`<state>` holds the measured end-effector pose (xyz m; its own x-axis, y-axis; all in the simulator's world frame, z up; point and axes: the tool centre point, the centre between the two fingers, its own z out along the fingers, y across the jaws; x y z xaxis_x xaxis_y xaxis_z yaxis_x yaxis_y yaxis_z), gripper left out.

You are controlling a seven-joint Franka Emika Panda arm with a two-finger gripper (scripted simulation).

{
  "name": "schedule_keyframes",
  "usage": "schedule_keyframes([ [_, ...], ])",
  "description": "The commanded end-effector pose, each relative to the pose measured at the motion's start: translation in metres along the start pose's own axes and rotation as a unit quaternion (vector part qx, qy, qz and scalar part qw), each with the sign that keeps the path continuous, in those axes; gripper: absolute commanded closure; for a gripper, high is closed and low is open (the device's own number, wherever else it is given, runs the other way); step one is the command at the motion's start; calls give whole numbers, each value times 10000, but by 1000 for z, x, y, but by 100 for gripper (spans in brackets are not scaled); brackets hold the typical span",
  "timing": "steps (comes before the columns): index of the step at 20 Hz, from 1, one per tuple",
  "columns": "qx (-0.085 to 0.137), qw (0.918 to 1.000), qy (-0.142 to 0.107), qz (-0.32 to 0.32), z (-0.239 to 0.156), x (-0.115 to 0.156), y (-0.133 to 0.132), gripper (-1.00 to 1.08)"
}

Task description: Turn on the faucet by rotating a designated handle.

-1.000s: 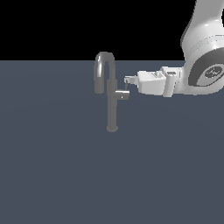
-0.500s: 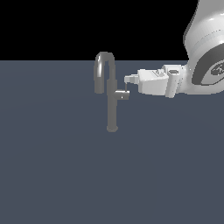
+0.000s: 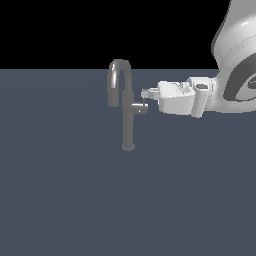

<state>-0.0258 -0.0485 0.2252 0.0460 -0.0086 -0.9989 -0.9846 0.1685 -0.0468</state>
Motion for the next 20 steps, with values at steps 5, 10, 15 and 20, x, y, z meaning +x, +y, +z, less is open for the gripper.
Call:
schedule_keyframes([
  [5, -22, 9998, -4, 198, 1, 36, 27, 108],
  [10, -20, 10000, -12, 76, 1, 38, 22, 108],
  [15, -22, 9998, -4, 199, 1, 64, 31, 108],
  [20, -29, 10000, -26, 38, 0, 57, 18, 108],
])
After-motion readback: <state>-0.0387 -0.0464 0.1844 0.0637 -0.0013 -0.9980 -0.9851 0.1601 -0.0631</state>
